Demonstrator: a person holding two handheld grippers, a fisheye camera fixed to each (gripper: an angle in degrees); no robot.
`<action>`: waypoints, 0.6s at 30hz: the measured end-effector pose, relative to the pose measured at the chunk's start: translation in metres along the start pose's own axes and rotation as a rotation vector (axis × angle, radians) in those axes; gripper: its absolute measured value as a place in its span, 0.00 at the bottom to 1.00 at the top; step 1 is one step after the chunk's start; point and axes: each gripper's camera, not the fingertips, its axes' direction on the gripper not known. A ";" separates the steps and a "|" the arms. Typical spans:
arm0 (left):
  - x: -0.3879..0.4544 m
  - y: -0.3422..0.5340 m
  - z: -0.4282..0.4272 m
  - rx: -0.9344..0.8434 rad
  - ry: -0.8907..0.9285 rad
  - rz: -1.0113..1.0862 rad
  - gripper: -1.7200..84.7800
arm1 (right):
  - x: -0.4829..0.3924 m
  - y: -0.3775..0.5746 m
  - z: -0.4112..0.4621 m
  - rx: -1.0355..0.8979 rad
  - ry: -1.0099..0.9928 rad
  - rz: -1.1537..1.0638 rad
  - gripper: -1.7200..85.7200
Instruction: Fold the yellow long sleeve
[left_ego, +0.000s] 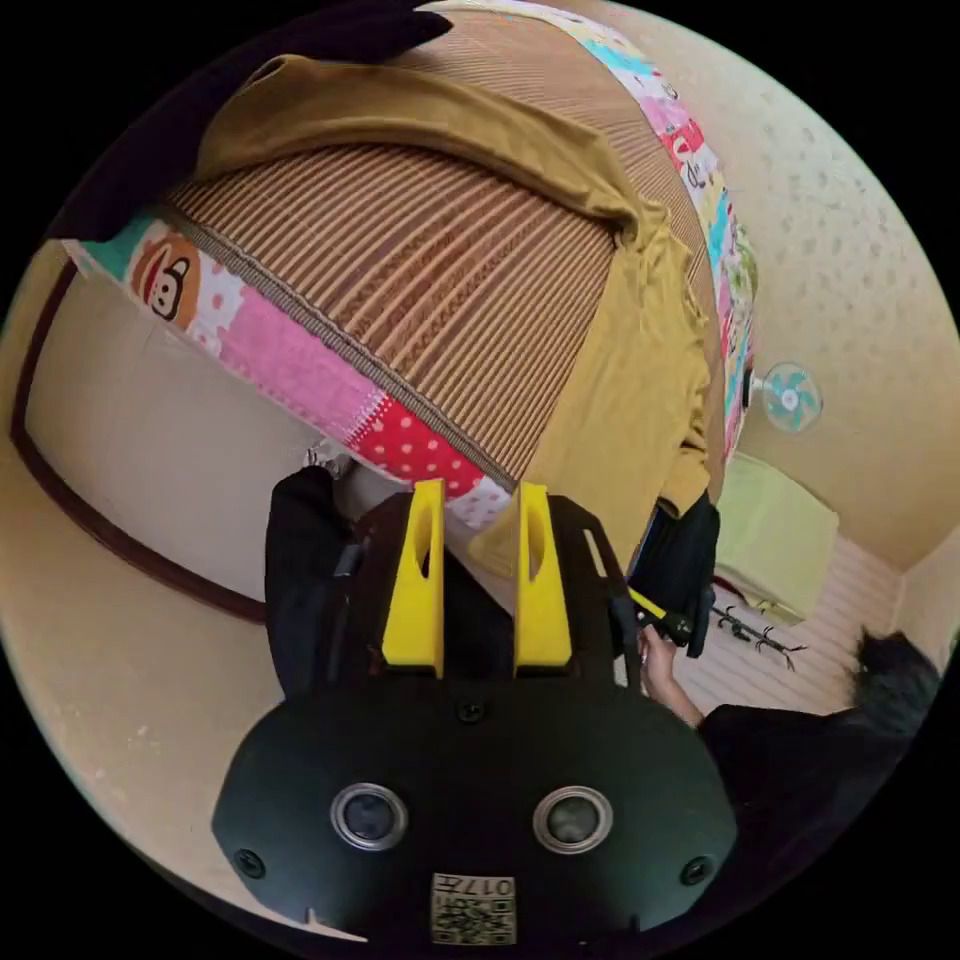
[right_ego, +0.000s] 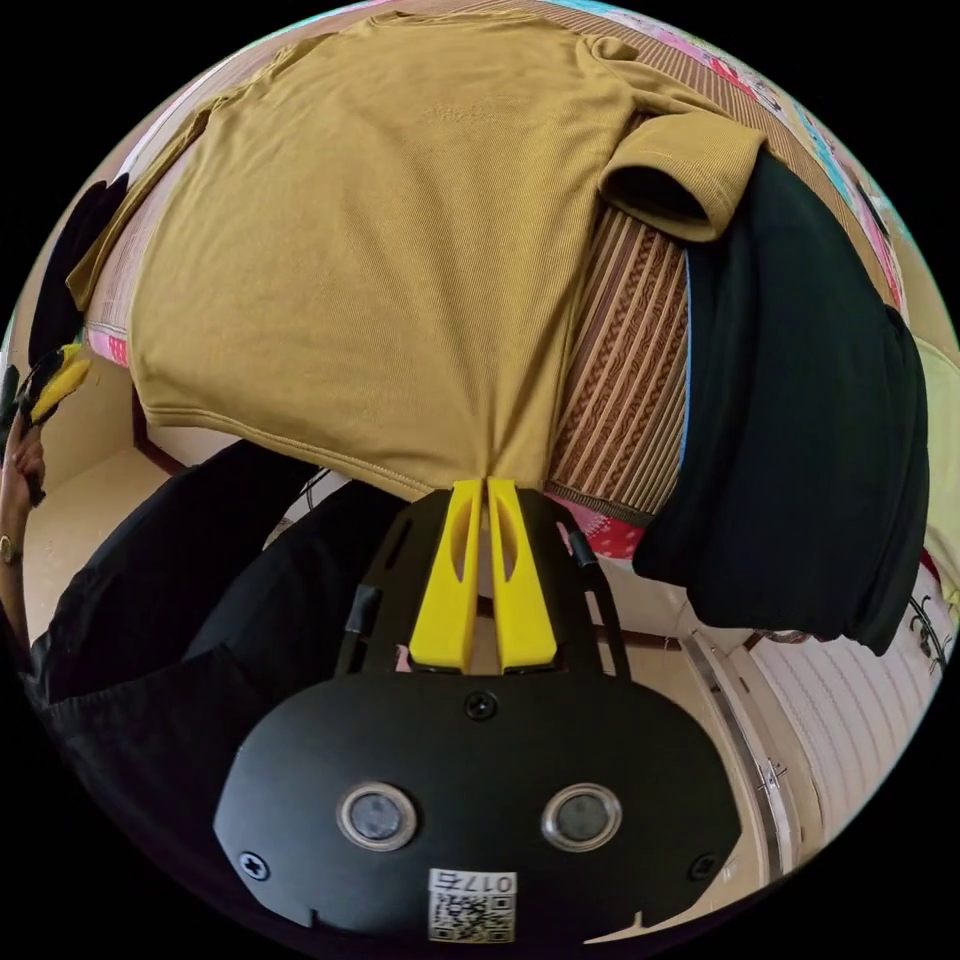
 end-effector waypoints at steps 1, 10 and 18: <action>-0.015 -0.023 -0.020 0.108 0.118 -0.059 0.16 | 0.002 0.000 -0.001 -0.003 -0.009 0.011 0.03; -0.090 -0.132 -0.002 0.483 0.566 -0.688 0.15 | 0.035 -0.006 -0.018 0.018 -0.222 0.211 0.02; 0.003 -0.141 -0.054 0.731 0.252 -0.279 0.06 | 0.031 0.018 -0.044 0.052 -0.169 0.182 0.02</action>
